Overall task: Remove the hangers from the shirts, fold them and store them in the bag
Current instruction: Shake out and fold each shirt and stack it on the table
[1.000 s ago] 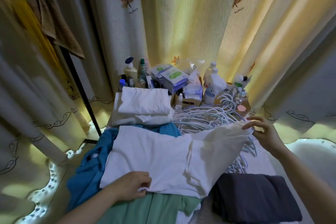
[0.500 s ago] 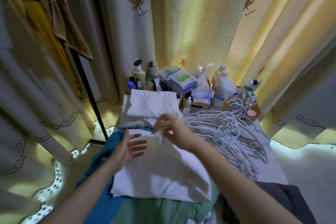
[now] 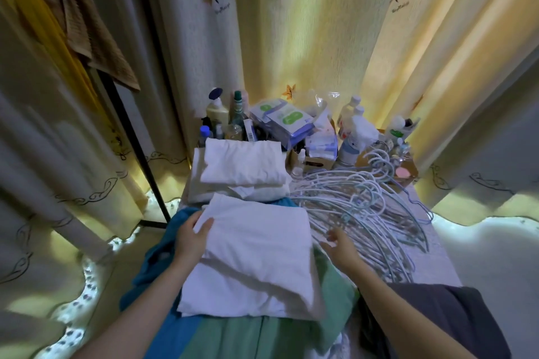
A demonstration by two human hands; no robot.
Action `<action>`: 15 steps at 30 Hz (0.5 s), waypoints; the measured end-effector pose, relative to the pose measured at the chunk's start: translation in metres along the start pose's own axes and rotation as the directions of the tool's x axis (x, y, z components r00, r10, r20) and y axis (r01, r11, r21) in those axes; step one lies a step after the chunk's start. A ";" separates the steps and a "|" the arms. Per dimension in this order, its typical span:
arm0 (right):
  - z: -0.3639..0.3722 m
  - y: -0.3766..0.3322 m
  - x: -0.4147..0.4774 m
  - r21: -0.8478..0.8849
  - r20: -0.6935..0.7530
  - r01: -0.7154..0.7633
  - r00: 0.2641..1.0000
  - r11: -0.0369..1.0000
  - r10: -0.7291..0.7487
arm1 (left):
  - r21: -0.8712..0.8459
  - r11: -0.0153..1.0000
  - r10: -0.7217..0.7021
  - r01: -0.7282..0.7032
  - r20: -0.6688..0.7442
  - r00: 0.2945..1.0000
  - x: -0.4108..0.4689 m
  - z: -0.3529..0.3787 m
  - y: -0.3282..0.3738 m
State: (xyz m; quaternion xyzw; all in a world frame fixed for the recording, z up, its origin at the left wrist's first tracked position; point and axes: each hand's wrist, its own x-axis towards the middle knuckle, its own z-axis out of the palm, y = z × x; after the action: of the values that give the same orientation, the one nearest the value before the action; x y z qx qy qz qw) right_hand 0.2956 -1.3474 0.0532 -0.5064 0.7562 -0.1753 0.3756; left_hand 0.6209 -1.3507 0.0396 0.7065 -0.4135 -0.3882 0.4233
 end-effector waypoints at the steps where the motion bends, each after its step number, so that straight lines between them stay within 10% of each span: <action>1: 0.005 0.008 -0.001 0.015 0.043 -0.087 0.995 0.996 0.086 | 0.034 0.999 -0.006 0.007 -0.029 1.000 -0.003 0.000 -0.001; 5: 0.022 0.010 -0.022 0.056 0.254 -0.192 0.952 0.980 0.172 | 0.526 0.850 0.149 -0.044 -0.159 0.976 -0.022 0.007 -0.011; 8: 0.027 0.009 -0.036 0.138 0.307 -0.166 0.944 0.976 0.118 | 0.599 0.670 0.464 -0.440 0.125 0.877 -0.035 0.022 -0.001; 12: 0.025 0.004 -0.043 0.324 0.384 -0.248 0.916 0.913 0.113 | 0.518 0.511 0.303 -0.686 0.638 0.708 -0.047 0.044 -0.008; 15: 0.028 -0.021 -0.045 0.316 0.309 -0.179 0.948 0.932 0.077 | 0.462 0.689 0.153 -0.559 0.662 0.734 -0.040 0.046 -0.005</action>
State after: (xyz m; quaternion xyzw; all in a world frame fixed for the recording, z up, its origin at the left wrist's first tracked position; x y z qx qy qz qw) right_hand 0.3390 -1.3121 0.0656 -0.4034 0.6824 -0.2016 0.5754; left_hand 0.5668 -1.3251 0.0275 0.5542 -0.7622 -0.3237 0.0842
